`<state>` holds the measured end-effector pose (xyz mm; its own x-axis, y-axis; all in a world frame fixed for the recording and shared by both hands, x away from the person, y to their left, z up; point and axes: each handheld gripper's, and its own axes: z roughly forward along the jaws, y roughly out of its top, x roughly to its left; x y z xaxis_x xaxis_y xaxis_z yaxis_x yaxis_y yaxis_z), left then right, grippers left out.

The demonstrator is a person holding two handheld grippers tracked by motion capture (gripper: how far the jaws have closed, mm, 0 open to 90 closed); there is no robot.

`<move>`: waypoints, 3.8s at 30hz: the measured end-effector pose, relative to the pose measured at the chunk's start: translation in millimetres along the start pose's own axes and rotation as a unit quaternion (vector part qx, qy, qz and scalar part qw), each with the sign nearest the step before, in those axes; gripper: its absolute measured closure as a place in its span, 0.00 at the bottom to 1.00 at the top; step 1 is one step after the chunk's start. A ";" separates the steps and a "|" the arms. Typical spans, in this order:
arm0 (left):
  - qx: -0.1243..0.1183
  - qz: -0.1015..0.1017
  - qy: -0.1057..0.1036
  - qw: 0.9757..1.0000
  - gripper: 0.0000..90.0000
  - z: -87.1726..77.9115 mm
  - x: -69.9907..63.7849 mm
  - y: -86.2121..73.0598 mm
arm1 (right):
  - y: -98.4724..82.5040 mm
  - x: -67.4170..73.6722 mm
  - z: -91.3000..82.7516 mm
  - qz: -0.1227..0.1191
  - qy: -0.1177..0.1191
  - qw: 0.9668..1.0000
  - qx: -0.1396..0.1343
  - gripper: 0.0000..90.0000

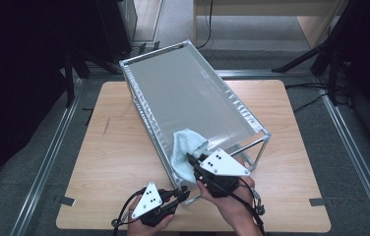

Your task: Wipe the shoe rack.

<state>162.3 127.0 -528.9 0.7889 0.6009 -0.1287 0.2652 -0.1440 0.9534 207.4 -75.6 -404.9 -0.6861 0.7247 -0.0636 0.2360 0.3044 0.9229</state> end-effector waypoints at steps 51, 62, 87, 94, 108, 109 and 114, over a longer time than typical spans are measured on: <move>0.003 -0.012 -0.007 1.000 0.89 1.2 0.8 0.2 | -73.7 -83.6 -85.9 0.077 -0.204 0.975 -0.053 0.89; 0.003 -0.010 -0.007 1.000 0.89 0.8 1.0 0.0 | -121.9 -83.4 -18.2 0.035 -0.174 0.982 0.071 0.89; 0.003 -0.007 -0.005 1.000 0.89 0.0 -0.8 -0.3 | -142.7 -15.6 49.2 0.054 0.003 0.985 0.161 0.89; 0.004 -0.006 -0.005 1.000 0.89 -1.3 -0.5 -0.6 | -142.0 -6.6 51.7 0.046 0.018 0.986 0.161 0.89; 0.004 -0.007 -0.011 1.000 0.89 -4.3 -0.6 -1.3 | -155.2 -94.0 24.7 0.098 -0.116 0.975 0.163 0.89; 0.004 -0.008 -0.011 1.000 0.89 -4.3 -1.0 -1.3 | -156.1 -98.8 22.2 0.102 -0.126 0.973 0.163 0.89; 0.004 -0.009 -0.014 1.000 0.89 -3.7 -1.3 -1.3 | -159.5 -105.8 18.1 0.111 -0.160 0.968 0.157 0.90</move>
<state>158.9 129.3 -529.0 0.7994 0.5806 -0.1545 0.2847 -0.1396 0.9484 254.9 -189.7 -552.3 -0.3586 0.9327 -0.0380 0.5851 0.2563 0.7694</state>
